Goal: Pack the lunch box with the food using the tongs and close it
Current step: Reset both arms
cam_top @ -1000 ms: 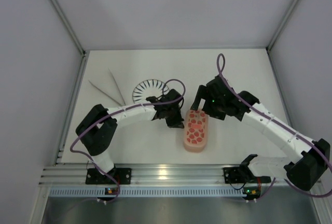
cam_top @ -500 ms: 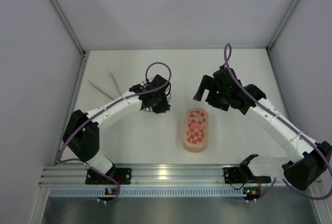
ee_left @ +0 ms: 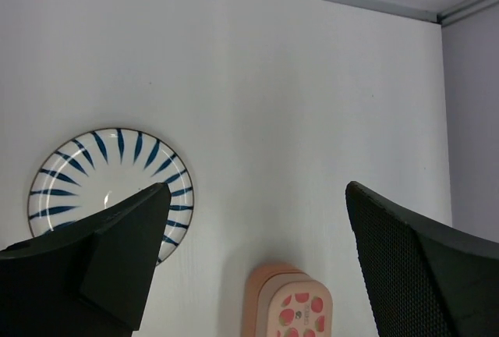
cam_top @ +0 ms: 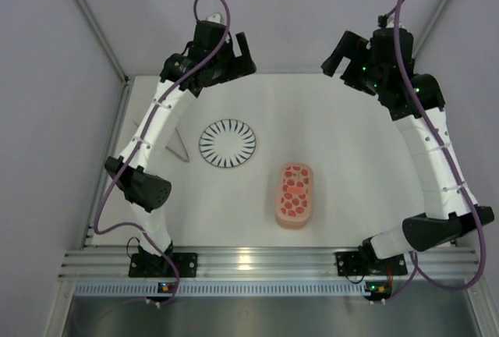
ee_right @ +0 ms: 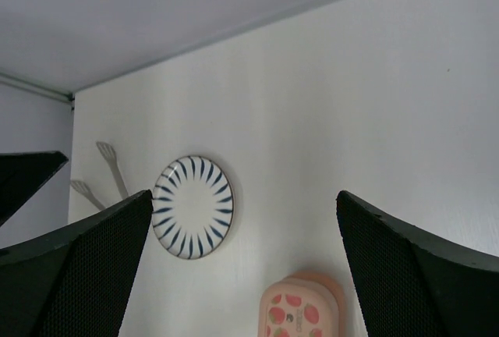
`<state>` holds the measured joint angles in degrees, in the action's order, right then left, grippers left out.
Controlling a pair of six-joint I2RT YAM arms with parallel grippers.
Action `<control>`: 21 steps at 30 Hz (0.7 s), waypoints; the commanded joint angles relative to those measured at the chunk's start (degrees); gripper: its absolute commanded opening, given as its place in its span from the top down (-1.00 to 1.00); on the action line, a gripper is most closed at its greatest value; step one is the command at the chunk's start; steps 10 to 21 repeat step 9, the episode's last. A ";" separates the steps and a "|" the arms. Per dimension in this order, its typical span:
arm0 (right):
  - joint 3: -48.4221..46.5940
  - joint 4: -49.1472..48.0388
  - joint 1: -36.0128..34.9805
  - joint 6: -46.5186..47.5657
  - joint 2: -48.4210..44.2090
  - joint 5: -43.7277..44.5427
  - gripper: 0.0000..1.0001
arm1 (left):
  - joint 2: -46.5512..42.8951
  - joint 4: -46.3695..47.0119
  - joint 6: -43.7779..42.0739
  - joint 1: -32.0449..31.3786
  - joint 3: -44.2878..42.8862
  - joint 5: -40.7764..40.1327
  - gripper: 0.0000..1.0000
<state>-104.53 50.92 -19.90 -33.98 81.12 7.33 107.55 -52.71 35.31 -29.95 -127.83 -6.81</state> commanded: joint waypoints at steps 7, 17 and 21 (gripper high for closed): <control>-11.75 1.74 6.28 8.49 6.24 -2.59 -0.99 | -0.06 -3.37 -7.45 3.68 -3.92 -0.84 -0.98; -11.57 0.86 6.28 9.36 6.50 -2.50 -0.99 | -0.58 -2.58 -8.24 3.68 -2.96 -1.28 -0.98; -11.57 0.86 6.28 9.36 6.50 -2.50 -0.99 | -0.58 -2.58 -8.24 3.68 -2.96 -1.28 -0.98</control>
